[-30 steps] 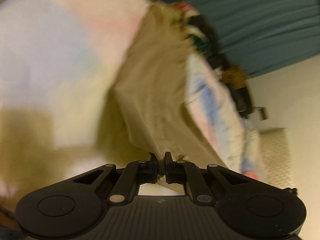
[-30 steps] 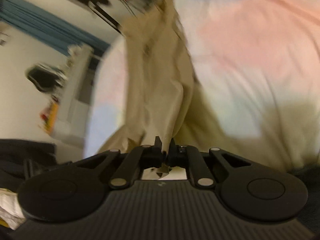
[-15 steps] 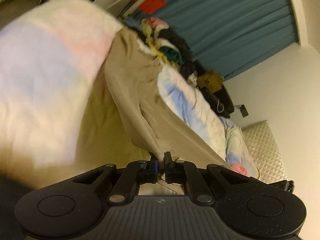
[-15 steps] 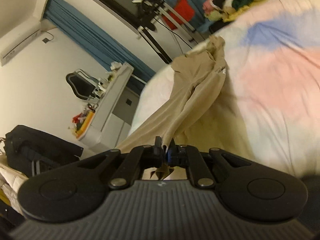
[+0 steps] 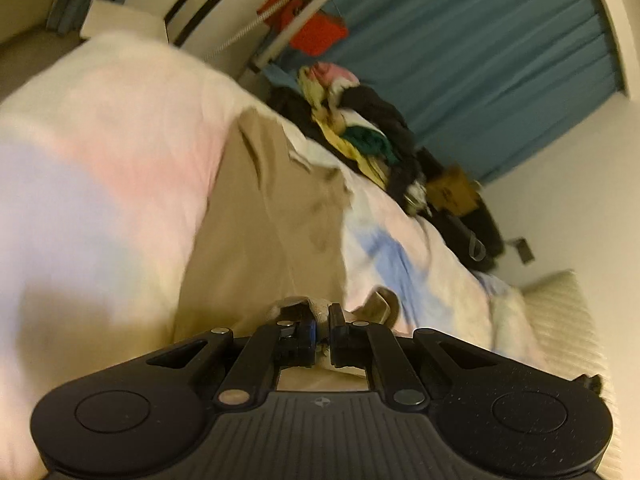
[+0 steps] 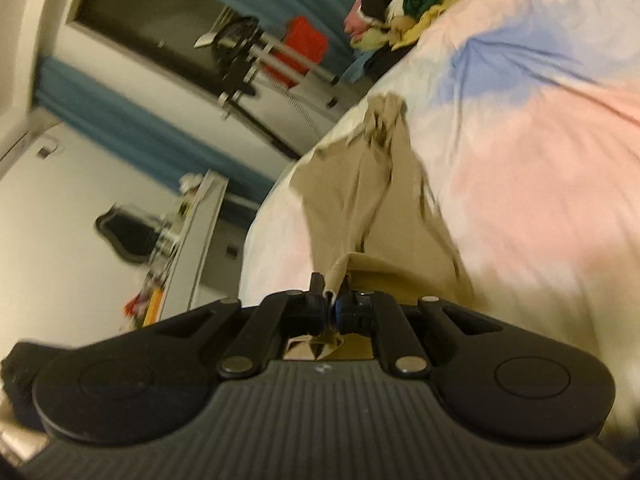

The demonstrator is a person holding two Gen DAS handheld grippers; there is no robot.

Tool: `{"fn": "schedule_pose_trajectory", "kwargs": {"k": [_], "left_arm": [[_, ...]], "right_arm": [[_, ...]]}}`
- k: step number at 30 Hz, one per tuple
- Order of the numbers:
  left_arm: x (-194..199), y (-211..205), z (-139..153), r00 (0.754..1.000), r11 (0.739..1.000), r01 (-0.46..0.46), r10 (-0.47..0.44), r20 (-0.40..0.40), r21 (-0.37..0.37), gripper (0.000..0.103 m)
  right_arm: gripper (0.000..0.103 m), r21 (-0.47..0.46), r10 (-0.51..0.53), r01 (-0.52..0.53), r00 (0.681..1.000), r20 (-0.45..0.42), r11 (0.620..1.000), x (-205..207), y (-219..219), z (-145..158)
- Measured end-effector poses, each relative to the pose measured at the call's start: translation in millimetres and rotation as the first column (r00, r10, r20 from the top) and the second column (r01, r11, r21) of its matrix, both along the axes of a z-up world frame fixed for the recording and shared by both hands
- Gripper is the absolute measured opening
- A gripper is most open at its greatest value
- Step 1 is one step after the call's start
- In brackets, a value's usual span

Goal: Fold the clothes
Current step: 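Grasp the hem end with both grippers and fold it toward the collar, then open both grippers and withdraw from the folded shirt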

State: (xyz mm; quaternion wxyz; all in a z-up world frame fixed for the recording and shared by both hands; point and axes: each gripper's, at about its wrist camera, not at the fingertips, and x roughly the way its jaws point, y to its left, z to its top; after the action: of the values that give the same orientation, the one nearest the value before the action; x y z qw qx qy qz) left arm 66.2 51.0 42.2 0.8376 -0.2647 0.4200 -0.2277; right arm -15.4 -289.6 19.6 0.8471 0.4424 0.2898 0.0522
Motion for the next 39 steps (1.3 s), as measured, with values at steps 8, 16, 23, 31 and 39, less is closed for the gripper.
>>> {"fn": "schedule_pose_trajectory", "kwargs": {"k": [8,16,23,31,39], "left_arm": [[96,-19,-48,0.994,0.991,-0.096,0.092,0.055,0.089,0.006],[154,-37,-114,0.994,0.963,-0.083,0.063,0.088,0.257,0.007],[161,-59,-128,0.991,0.921,-0.060,0.008,0.134,0.386,0.007],[113,-62,-84,0.972,0.894,-0.088,-0.020,0.235,0.439,0.049],[18,-65,-20,0.898,0.891,-0.145,-0.064,0.436,0.430,0.103]], "right_arm": [[0.008,-0.054,-0.046,0.044,0.999,-0.021,0.998,117,-1,-43],[0.008,-0.178,0.008,-0.018,0.998,-0.056,0.984,180,-1,-102],[0.008,-0.293,0.051,-0.078,0.994,-0.098,0.953,200,12,-123],[0.014,-0.401,0.062,-0.084,0.996,-0.067,0.912,181,23,-89],[0.093,-0.503,0.051,0.039,0.985,0.164,0.863,103,39,-17]]}}
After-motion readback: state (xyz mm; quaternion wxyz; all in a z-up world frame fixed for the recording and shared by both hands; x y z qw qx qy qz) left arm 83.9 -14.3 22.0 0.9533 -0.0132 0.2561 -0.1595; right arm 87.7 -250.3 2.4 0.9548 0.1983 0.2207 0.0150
